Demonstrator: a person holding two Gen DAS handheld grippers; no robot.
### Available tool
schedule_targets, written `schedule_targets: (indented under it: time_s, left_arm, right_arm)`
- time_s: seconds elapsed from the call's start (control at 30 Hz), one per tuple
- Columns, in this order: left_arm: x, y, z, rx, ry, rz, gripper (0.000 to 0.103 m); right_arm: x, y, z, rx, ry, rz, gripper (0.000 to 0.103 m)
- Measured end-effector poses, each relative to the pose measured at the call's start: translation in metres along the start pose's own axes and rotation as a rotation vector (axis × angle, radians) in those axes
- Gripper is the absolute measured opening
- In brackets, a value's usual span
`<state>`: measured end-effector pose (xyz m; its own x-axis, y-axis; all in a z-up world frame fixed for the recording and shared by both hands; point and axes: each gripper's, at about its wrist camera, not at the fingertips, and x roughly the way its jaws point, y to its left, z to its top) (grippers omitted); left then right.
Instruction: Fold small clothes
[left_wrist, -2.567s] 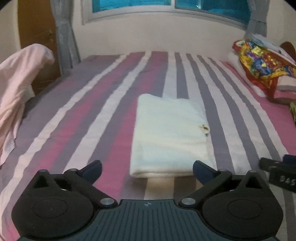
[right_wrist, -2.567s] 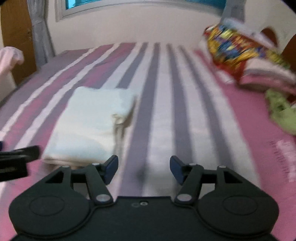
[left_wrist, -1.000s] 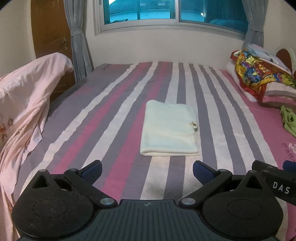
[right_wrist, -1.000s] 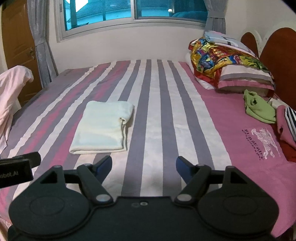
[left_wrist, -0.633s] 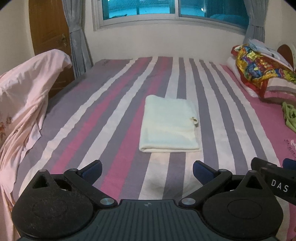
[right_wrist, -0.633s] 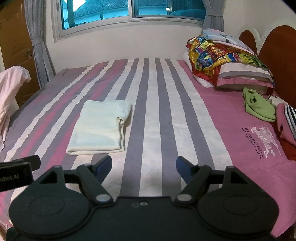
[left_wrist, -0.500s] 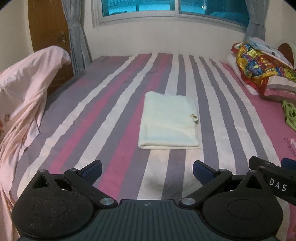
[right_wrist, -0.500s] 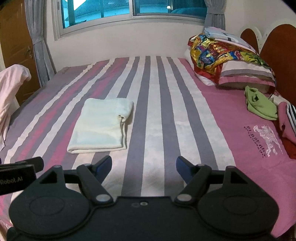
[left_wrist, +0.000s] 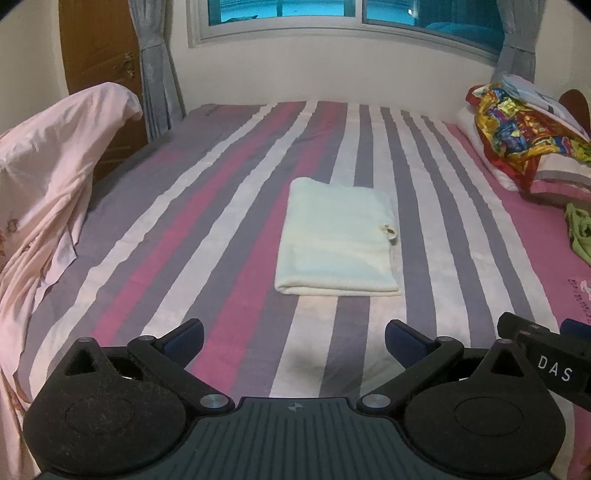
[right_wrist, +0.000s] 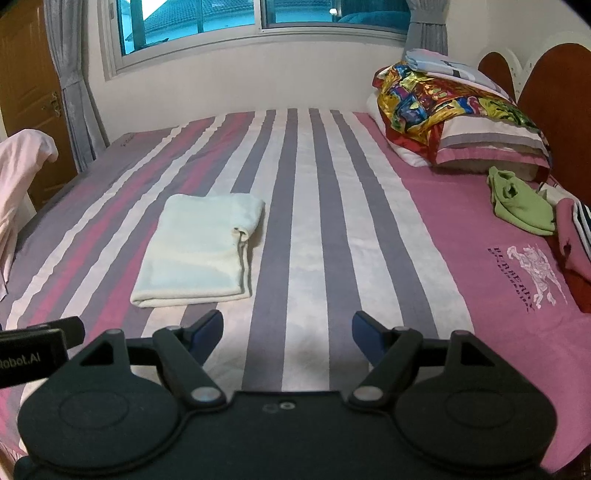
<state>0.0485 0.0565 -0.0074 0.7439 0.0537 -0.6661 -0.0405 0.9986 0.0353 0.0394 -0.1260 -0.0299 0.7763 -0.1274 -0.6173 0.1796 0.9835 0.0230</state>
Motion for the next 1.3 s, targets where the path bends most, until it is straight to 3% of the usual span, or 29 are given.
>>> schedule_targets:
  time_s: [0.27,0.67,1.3]
  left_arm:
    - [0.003,-0.003,0.002,-0.003,0.006,-0.012,0.103]
    - [0.010,0.005,0.005,-0.024,-0.002,0.037,0.103]
    - [0.043,0.011,0.009,-0.051,0.030,-0.007,0.103]
  right_arm:
    - [0.003,-0.002,0.002,0.010,0.005,-0.004,0.076]
    - [0.017,-0.003,0.003,0.013,0.020,-0.043,0.076]
    - [0.036,0.010,0.009,-0.002,0.044,-0.016,0.077]
